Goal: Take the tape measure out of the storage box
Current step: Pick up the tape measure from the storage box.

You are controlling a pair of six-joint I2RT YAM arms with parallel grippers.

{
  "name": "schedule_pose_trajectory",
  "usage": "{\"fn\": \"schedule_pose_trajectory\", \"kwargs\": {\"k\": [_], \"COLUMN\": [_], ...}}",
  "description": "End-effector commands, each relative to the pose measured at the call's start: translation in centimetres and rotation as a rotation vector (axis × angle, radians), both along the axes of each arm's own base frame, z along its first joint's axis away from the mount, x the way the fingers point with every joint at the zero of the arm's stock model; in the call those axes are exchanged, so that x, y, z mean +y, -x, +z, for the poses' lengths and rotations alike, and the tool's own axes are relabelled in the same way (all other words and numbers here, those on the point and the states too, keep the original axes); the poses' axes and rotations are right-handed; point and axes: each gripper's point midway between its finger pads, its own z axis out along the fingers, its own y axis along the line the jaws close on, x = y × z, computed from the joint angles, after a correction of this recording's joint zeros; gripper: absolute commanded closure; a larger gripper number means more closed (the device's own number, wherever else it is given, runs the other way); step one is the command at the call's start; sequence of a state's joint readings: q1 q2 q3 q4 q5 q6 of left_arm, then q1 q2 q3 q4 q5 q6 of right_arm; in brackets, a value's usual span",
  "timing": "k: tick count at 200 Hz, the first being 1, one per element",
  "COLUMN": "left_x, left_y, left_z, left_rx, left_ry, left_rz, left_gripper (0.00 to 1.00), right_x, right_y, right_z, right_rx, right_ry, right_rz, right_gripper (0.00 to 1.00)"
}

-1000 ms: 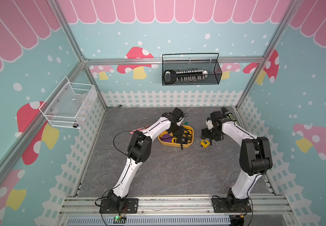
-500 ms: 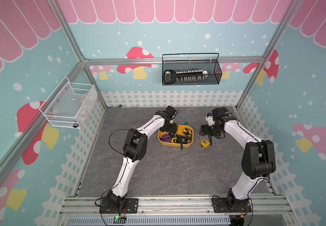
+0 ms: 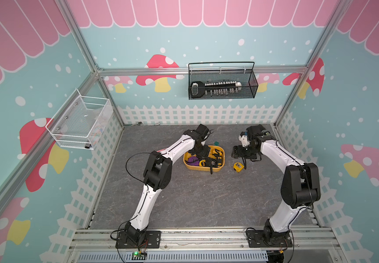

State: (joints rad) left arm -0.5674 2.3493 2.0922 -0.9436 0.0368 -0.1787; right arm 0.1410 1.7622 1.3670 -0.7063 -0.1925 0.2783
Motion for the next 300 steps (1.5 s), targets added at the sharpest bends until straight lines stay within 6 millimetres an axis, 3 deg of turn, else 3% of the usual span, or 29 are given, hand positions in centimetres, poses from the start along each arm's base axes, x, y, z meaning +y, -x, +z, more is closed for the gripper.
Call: {"fn": "schedule_pose_trajectory", "kwargs": {"k": [1,60,94,115,133,156,191,210,234,269,300], "left_x": [-0.3,1.1,1.4,1.5,1.5,1.6,1.6,1.4,1.2,1.1,0.5], "left_y": [0.2,0.4,0.3,0.2,-0.2,-1.0,-1.5,-0.9,0.1,1.3,1.8], "left_z": [-1.3,-5.4,-5.6,-5.2,-3.7,0.0,7.1,9.6,10.9,11.2,11.8], "left_rx": [0.021,0.076,0.090,0.088,0.072,0.014,-0.070,-0.073,-0.027,0.070,0.122], "left_ry": [-0.034,-0.153,-0.136,-0.126,-0.098,-0.034,0.115,0.194,0.281,0.420,0.526], "left_rz": [-0.022,-0.023,-0.018,-0.019,-0.004,0.028,0.064,0.057,0.060,0.120,0.156], "left_gripper": [0.19,0.20,0.25,0.35,0.46,0.56,0.57,0.57,0.57,0.57,0.58], "right_x": [-0.1,-0.1,0.1,0.2,0.4,1.0,4.2,6.3,9.3,13.4,16.6], "right_y": [0.4,0.8,0.8,0.7,0.7,0.9,1.2,1.6,1.9,1.6,1.9], "right_z": [0.3,-0.2,-0.3,-0.1,0.2,1.0,3.4,4.2,5.0,6.9,7.9], "right_rx": [-0.006,0.007,0.012,0.007,0.001,-0.025,-0.146,-0.198,-0.244,-0.346,-0.425], "right_ry": [0.000,-0.003,-0.010,-0.018,-0.025,-0.059,-0.179,-0.224,-0.357,-0.636,-0.732], "right_rz": [0.002,0.006,0.007,0.009,0.012,0.039,0.166,0.243,0.302,0.299,0.330], "right_gripper": [0.12,0.12,0.12,0.12,0.12,0.13,0.13,0.13,0.12,0.12,0.13]}}
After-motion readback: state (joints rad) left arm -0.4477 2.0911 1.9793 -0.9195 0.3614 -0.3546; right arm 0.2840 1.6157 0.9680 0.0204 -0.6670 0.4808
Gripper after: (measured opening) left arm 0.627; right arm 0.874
